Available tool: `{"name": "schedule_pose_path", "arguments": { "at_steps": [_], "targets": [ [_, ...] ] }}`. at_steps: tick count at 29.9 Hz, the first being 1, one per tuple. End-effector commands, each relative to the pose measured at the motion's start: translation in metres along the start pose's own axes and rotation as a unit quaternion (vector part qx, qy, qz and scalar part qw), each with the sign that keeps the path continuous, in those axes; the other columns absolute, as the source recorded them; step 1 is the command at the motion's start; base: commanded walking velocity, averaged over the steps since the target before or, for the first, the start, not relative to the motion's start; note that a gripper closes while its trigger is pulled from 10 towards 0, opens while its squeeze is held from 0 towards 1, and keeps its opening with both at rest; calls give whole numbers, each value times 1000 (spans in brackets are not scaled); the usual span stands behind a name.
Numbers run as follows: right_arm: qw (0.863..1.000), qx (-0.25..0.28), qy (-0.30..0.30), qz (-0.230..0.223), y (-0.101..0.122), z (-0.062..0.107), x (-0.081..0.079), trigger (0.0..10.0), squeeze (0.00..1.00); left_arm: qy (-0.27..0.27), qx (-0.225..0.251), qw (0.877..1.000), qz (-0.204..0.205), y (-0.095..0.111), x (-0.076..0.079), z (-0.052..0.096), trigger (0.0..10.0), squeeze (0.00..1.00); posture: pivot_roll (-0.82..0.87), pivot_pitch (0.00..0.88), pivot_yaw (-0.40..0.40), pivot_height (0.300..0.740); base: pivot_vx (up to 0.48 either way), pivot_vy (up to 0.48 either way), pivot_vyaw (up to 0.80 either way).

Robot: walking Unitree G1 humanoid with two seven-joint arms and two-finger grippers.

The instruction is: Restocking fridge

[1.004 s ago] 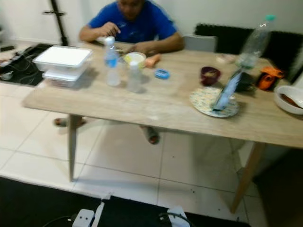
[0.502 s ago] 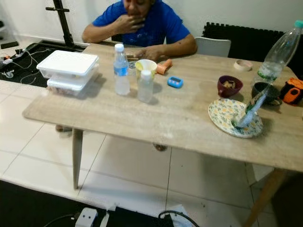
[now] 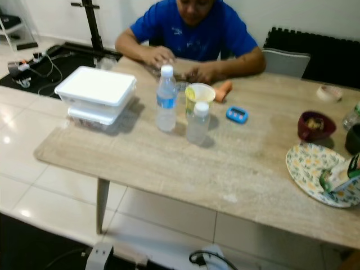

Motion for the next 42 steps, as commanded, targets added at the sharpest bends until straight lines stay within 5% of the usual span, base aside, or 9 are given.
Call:
{"name": "schedule_pose_path", "arguments": {
  "at_steps": [1,13,31,32,33,34,37,41,42],
  "targets": [
    [1000,-24,-5,-2,-17,3,3,10000,0,-6,-31,999,8,-20,5,2,10000,0,-25,137,-12,740,0,0,-619],
    [1000,-18,-7,1,-15,3,4,10000,0,-27,-36,999,9,-24,8,4,10000,0,-26,136,-18,740,0,-225,-52],
    [1000,-18,-6,2,-15,3,2,10000,0,31,-17,998,50,-22,-16,8,10000,0,-22,131,-7,740,0,0,0],
    [1000,-18,-5,1,-15,3,2,10000,0,61,-4,995,81,-20,-28,11,10000,467,-21,132,-6,740,0,0,0],
    [1000,-18,-5,0,-15,3,2,10000,0,83,5,991,104,-19,-36,14,10000,467,-21,132,-6,740,0,0,0],
    [1000,-17,-5,-1,-15,2,1,10000,0,118,20,983,143,-18,-51,19,10000,1000,-18,133,-3,740,0,0,0],
    [1000,-17,-4,-3,-15,2,1,10000,0,201,56,949,235,-20,-87,35,10000,1000,-18,133,-3,740,0,0,0],
    [1000,-17,-3,-3,-15,2,0,10000,0,248,78,924,280,-23,-110,48,10000,1000,-12,134,-2,740,0,0,0],
    [1000,-17,-2,-4,-15,2,-1,10000,0,291,101,897,317,-26,-133,63,10000,1000,-8,134,-1,740,0,0,0]
  ]
}}
Point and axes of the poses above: a point about 5 cm out from each wrist's last joint towards the gripper, its own z axis pointing back from the gripper into the wrist, its own y axis along the axis of the wrist's last joint, x = y × z, the point moved 5 cm from there along -z, pointing out of the wrist towards the gripper, and after that the axes turned 3 degrees about -z, right-handed, at the moved point
